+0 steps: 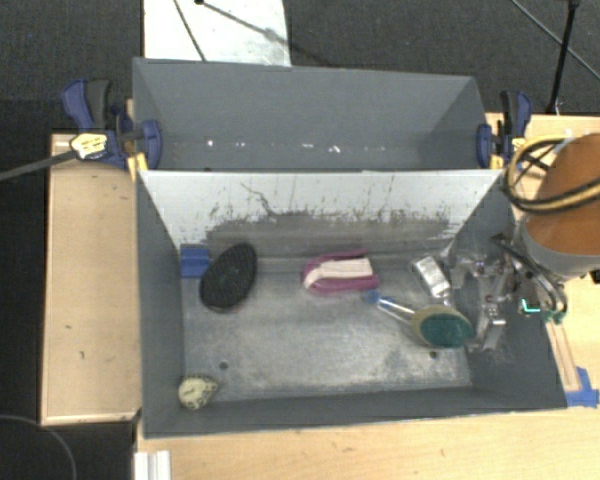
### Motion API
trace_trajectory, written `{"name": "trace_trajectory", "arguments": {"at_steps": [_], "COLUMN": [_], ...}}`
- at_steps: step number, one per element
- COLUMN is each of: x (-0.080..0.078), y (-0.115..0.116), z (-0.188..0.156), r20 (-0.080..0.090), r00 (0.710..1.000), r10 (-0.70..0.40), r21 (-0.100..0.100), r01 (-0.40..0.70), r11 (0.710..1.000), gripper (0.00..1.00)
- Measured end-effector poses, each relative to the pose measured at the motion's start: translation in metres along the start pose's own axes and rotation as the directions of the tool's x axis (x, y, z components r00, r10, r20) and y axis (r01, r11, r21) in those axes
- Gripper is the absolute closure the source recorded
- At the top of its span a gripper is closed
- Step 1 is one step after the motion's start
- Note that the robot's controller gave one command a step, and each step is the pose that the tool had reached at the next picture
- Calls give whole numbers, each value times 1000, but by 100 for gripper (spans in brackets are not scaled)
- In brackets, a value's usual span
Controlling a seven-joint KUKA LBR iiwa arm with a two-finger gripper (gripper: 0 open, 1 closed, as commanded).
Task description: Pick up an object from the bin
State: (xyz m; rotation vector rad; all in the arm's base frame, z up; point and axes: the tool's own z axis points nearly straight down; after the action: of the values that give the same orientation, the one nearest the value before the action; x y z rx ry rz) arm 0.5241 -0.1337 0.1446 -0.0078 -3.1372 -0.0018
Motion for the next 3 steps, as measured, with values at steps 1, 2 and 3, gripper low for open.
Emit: {"name": "trace_trajectory", "arguments": {"at_steps": [1, 2, 3], "x": [-1, -3, 18], "y": [-10, -10, 13], "z": [73, 68, -76], "r20": [10, 16, 14], "r00": [999, 998, 987], "r10": [-47, -53, -158], "r21": [2, 4, 5], "r01": [47, 52, 158], "r11": [999, 999, 987], "gripper": [0, 100, 100]}}
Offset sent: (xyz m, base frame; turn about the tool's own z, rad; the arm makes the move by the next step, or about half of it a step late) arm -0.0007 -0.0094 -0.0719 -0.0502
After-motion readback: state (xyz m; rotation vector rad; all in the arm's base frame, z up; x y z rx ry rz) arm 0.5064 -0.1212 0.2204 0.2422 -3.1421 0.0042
